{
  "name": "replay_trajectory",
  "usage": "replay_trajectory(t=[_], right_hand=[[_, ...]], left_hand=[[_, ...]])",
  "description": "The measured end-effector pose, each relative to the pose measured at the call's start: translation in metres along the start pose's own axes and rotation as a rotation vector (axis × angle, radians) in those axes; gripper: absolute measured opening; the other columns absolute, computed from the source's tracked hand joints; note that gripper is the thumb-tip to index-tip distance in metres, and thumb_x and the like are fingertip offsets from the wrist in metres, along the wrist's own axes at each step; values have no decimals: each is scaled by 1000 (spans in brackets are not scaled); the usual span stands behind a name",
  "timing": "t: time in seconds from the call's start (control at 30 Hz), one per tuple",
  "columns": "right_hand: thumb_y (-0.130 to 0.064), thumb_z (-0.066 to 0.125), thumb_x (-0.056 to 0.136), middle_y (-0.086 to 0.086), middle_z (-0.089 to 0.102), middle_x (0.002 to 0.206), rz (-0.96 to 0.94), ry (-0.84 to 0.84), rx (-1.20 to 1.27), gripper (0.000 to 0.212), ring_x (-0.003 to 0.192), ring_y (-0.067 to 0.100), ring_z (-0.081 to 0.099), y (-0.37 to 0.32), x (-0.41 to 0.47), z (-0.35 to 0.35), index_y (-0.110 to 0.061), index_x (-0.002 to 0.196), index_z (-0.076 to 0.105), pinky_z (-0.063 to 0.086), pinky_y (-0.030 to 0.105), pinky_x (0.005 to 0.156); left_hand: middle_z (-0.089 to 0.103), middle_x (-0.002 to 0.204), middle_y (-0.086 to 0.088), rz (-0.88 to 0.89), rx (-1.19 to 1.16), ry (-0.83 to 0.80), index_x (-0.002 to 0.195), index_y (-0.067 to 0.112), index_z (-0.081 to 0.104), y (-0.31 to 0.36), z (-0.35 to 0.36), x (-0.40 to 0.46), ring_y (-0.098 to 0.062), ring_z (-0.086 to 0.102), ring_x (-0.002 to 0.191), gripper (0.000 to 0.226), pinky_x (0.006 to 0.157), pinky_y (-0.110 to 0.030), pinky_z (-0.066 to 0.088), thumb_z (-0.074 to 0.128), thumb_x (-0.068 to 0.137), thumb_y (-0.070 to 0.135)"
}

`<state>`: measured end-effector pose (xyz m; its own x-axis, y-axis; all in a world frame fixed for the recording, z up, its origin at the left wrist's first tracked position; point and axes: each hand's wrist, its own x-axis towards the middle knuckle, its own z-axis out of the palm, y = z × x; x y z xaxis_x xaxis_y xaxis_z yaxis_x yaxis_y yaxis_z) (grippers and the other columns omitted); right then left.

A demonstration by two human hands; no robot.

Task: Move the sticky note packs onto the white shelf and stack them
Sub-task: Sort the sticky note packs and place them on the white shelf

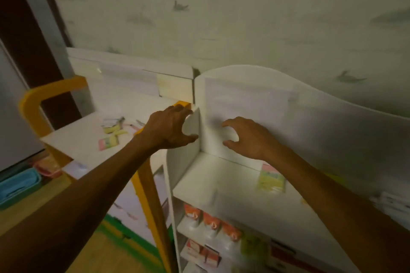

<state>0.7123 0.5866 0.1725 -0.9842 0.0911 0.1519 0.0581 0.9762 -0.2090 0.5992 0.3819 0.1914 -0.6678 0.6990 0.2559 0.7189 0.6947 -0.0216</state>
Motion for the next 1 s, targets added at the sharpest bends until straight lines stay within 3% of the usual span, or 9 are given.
replay_trajectory(t=[0.13, 0.27, 0.53, 0.83, 1.0], right_hand=[[-45, 59, 90, -4, 48, 141, -41, 71, 22, 53, 125, 20, 50, -79, 44, 6, -31, 139, 43, 44, 36, 98], [-43, 59, 91, -7, 48, 141, -64, 105, 24, 49, 126, 19, 49, -137, 79, 24, -35, 137, 45, 46, 39, 96], [-44, 58, 91, -3, 50, 137, -134, 13, -4, 48, 120, 20, 51, -217, 151, 70, -33, 136, 45, 48, 34, 85], [-48, 59, 90, -3, 45, 141, -183, -87, -31, 54, 126, 22, 46, -278, 269, 126, -35, 139, 41, 43, 37, 93], [-47, 60, 88, -2, 45, 142, -137, -128, -31, 56, 127, 22, 46, -297, 341, 151, -35, 139, 41, 43, 38, 93]], left_hand=[[46, 141, -1, -50, -28, -2, 140, 23, 39, -85, -15, -36, -22, 47, 125, 78, 93, -40, 46, 61, 78, 65], [48, 139, 1, -109, -5, 5, 137, 23, 45, -155, -19, -72, -18, 49, 122, 74, 87, -32, 46, 60, 78, 65], [50, 136, 3, -214, 29, -41, 135, 25, 46, -260, -4, -105, -17, 50, 117, 68, 76, -26, 42, 57, 81, 63], [38, 149, 1, -269, 76, -162, 140, 25, 39, -374, 35, -83, -19, 38, 134, 74, 97, -37, 46, 57, 80, 66], [41, 147, 0, -268, 79, -213, 139, 24, 40, -443, 53, -42, -21, 40, 132, 75, 99, -43, 47, 61, 78, 63]])
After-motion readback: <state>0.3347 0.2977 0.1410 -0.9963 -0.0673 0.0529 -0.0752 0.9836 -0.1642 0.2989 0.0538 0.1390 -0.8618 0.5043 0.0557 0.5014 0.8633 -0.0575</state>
